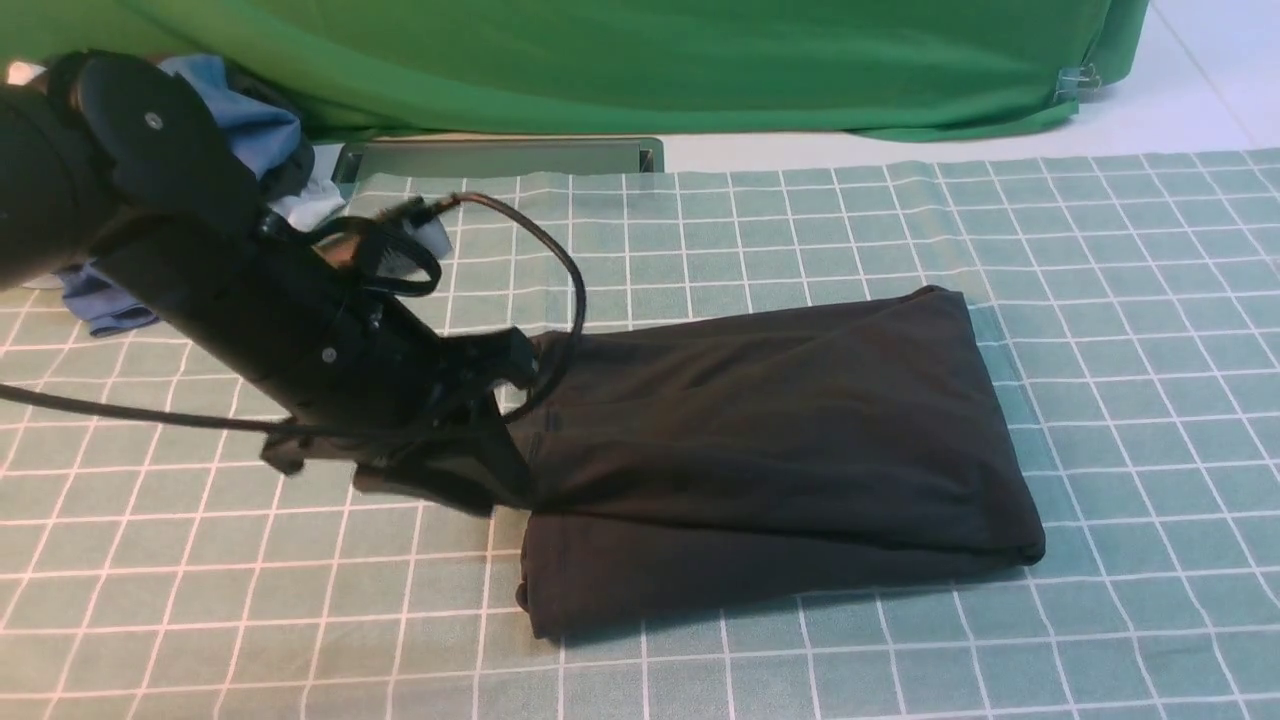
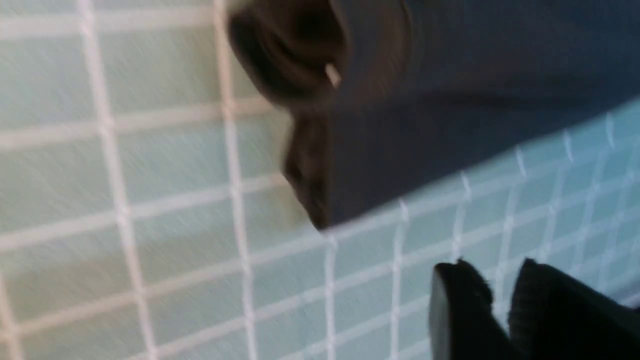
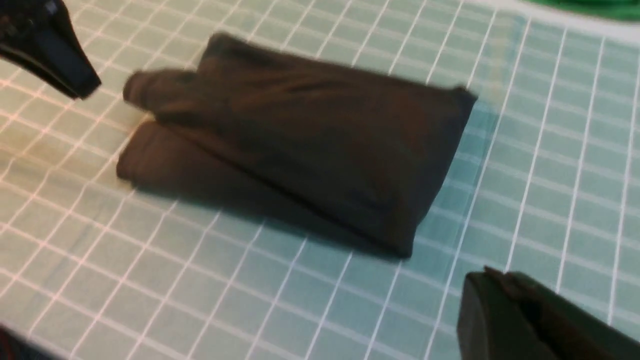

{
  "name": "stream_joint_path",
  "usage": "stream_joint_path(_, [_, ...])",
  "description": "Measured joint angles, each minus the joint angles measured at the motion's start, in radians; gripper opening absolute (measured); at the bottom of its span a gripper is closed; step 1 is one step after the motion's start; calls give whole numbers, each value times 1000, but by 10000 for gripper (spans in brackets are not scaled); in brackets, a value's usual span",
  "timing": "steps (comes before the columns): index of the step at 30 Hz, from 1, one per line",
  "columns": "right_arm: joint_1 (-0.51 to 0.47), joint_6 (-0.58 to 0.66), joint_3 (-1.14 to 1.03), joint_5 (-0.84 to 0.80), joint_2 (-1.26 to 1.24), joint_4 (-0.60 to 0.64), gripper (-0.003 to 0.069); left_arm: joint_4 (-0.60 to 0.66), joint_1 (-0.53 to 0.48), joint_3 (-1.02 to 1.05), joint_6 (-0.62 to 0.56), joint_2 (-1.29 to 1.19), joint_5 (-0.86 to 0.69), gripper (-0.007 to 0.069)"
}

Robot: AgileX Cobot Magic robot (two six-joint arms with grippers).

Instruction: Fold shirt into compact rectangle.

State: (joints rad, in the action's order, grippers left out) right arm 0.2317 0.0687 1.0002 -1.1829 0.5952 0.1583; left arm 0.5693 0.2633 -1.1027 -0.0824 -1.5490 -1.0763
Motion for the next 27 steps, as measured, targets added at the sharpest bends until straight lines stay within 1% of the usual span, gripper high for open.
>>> stream_joint_path(1, [0, -14, -17, -4, -2, 0, 27, 3, 21, 14, 1, 1, 0, 69])
stream_joint_path(2, [0, -29, -30, -3, -2, 0, 27, 3, 39, 29, 6, 1, 6, 58])
stream_joint_path(3, [0, -35, -35, -2, -2, 0, 27, 3, 43, 36, 9, 1, 9, 56])
stream_joint_path(5, [0, -55, -61, 10, -2, 1, 27, -23, 89, 76, 47, 1, 41, 53])
stream_joint_path(7, [0, -59, -75, 17, -1, 1, 27, -62, 130, 113, 96, 0, 86, 67])
stream_joint_path(8, [0, -61, -78, 22, 0, 2, 27, -89, 154, 138, 135, -1, 119, 93])
stream_joint_path(9, [0, -61, -79, 22, 0, 2, 27, -94, 157, 138, 141, -1, 119, 97])
stream_joint_path(11, [0, -61, -80, 31, 1, 2, 27, -130, 179, 173, 191, -7, 179, 150])
stream_joint_path(12, [0, -61, -80, 34, 1, 2, 27, -143, 185, 195, 212, -14, 235, 187])
stream_joint_path(13, [0, -61, -80, 36, 1, 2, 27, -145, 186, 207, 218, -19, 268, 226])
stream_joint_path(17, [0, -59, -80, 41, 1, 3, 27, -143, 187, 222, 235, -50, 357, 342])
stream_joint_path(20, [0, -59, -80, 47, 1, 3, 27, -118, 189, 223, 235, -85, 387, 392])
stream_joint_path(24, [0, -59, -80, 56, 1, 3, 27, -58, 195, 227, 196, -138, 427, 391])
stream_joint_path(27, [0, -59, -80, 63, 1, 3, 27, -23, 195, 227, 170, -167, 447, 330])
